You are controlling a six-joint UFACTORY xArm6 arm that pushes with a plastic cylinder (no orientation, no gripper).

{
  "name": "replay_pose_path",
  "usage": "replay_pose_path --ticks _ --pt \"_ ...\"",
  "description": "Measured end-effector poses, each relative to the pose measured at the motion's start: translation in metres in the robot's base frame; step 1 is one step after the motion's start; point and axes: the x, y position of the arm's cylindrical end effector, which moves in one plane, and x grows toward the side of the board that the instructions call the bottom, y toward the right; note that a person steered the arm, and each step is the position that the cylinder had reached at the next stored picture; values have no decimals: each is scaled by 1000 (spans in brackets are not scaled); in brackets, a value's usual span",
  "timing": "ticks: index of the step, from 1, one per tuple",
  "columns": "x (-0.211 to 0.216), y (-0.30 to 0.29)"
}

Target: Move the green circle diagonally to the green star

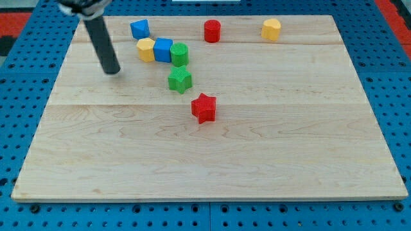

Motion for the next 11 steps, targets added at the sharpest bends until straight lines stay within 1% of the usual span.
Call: replay_pose_path --ticks 1,2,3,4,5,7,8,9,10,11 --pt "-27 47" --pt "-41 112" --pt "-46 138" --pt "-38 124" --pt "-17 109" --pt "-14 136" --pt "-14 125" --pt "-16 143" --pt "-19 196" --pt "-38 196"
